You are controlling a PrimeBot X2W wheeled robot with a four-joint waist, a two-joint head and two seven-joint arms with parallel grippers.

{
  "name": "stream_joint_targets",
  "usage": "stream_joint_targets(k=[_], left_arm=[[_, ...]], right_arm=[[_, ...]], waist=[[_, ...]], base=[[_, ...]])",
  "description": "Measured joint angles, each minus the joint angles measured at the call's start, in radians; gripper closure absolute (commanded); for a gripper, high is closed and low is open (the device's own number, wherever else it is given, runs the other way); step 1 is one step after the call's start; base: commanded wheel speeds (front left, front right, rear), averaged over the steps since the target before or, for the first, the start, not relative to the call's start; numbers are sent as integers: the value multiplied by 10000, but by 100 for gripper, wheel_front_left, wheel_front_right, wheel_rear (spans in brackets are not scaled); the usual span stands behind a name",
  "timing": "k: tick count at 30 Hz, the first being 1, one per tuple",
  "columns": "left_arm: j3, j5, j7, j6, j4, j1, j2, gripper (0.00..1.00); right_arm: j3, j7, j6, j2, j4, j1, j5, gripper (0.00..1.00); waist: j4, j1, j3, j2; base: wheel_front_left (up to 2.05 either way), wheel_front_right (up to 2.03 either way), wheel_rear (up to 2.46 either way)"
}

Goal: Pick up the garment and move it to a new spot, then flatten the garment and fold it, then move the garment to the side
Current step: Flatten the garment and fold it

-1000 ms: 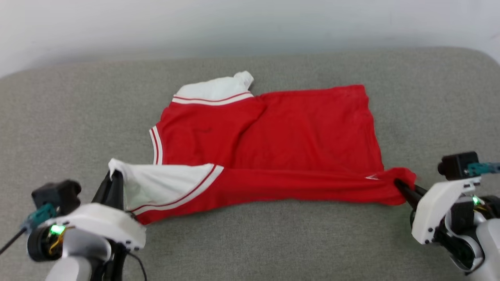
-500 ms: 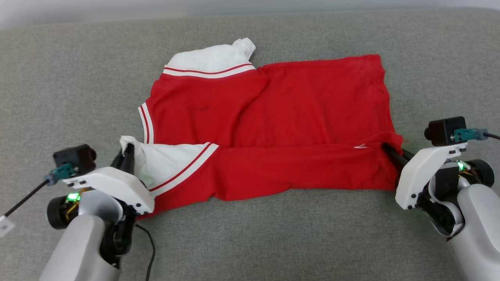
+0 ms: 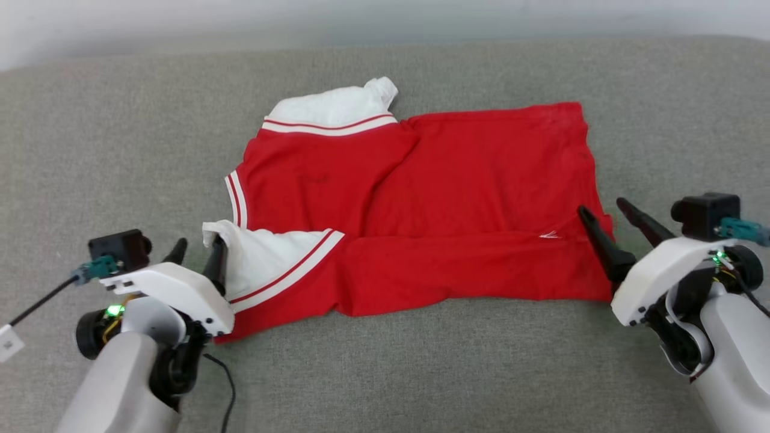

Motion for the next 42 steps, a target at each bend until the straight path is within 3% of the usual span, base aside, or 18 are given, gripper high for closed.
stream_joint_targets(k=[5,10,18,27,28,29,30,31,38,42], left_arm=[[94,-56,470,117,-487,151,456,0],[167,-328,1837,374,-1363,646,1179,0],[8,-882,4982,997,-3269,1516,2502,0],[-71,-1649,6709,1649,-3536,2469,2746,0],[-36,-1848,6782,1622,-3342,2418,2642,16],[-13,-1906,6776,1609,-3277,2372,2610,52],[12,-1931,6755,1609,-3210,2320,2545,73],[23,-1987,6730,1609,-3143,2259,2493,100],[150,-1967,5753,1233,-2640,1865,2056,100],[249,-1837,5398,1158,-2907,1837,2107,100]], right_arm=[[-121,-1220,0,-247,-525,427,-105,0],[-629,-1774,-2,-203,-1384,949,-575,0],[-1622,-1306,0,385,-3411,2198,-1300,0],[-2052,-1009,-2,959,-4573,2560,-1689,0],[-2132,-1001,-2,991,-4694,2560,-1718,0],[-2192,-970,-2,993,-4711,2561,-1732,0],[-2222,-961,-2,991,-4729,2561,-1730,0],[-2276,-932,-2,991,-4736,2565,-1730,0],[-2863,-190,-2,821,-4792,2798,-1356,0],[-3076,1066,-2,570,-4514,2894,-792,0]], waist=[[-103,-1,-542,0],[-326,-1,-1051,0],[-953,-1,-1255,0],[-1463,-1,-498,0],[-1558,-2,-296,0],[-1574,-2,-241,0],[-1584,-2,-202,0],[-1581,-2,-179,0],[-1346,-1,-271,0],[-1205,-1,-370,0]], base=[[0,0,0],[0,0,0],[0,0,0],[0,0,0],[0,0,0],[0,0,0],[0,0,0],[0,0,0],[0,0,0],[0,0,0]])
